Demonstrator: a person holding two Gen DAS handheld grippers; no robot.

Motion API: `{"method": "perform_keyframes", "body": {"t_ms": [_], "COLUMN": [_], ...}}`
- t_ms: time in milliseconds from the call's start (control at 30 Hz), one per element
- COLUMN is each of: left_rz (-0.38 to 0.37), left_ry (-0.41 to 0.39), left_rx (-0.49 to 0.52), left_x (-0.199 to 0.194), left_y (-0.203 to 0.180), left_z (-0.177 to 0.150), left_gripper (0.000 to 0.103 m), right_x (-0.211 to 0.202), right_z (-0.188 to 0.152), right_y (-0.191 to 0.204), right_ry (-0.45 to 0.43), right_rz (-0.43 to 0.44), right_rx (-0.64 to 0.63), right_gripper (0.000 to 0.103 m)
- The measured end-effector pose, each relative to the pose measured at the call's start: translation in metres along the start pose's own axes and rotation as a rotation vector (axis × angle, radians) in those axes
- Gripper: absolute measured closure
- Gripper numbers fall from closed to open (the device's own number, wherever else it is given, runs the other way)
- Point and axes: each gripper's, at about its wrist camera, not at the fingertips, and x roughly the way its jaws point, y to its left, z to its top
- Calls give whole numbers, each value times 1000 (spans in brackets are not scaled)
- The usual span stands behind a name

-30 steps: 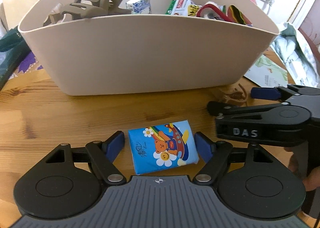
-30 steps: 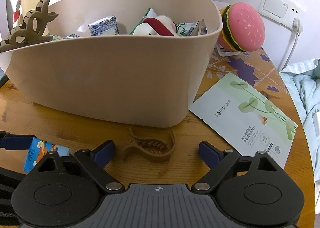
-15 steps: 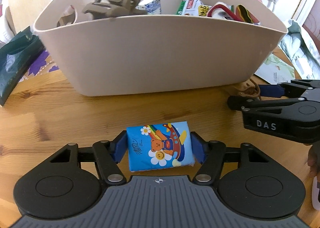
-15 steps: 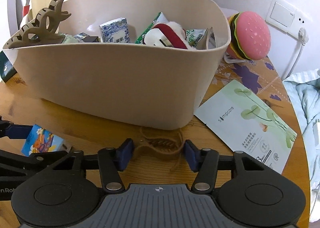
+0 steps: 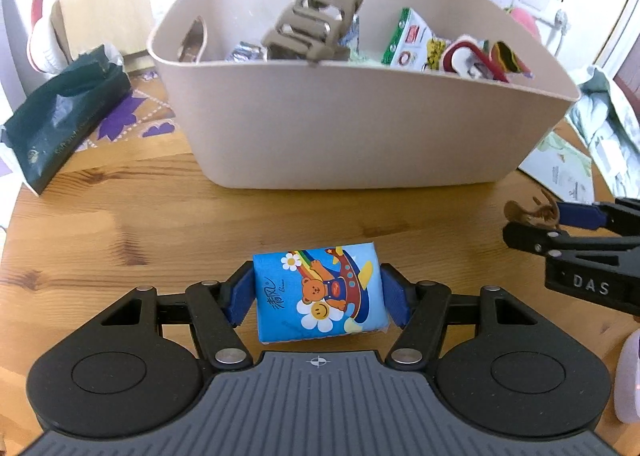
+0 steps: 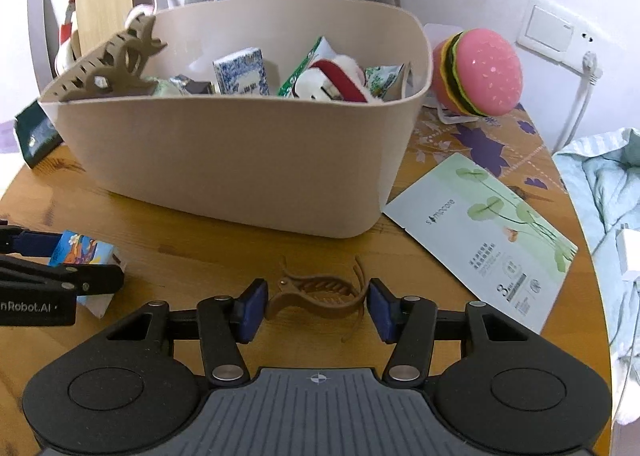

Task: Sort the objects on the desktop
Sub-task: 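Lift the tissue pack and brown clip over the basket and open both grippers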

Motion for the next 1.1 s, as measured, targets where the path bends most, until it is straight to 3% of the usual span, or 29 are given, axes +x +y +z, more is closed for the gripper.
{"method": "perform_keyframes", "body": {"t_ms": [300, 567, 867, 1100], "left_rz": [-17, -29, -36, -9], "left_ry": [-67, -174, -323, -331], "left_rx": [-39, -91, -93, -100], "left_x": [-37, -82, -113, -93], "left_y": [9, 23, 23, 25], "left_z": [3, 15, 66, 115], "left_gripper": [37, 37, 37, 37], "right_x": [-47, -96, -114, -97], "right_z": [3, 22, 63, 102], "right_y": [-1, 2, 5, 5], "right_ry": [-66, -189, -294, -329], "right_rz": [23, 54, 73, 60], "right_rx": [22, 16, -3, -33], "right_gripper": [52, 52, 52, 52]}}
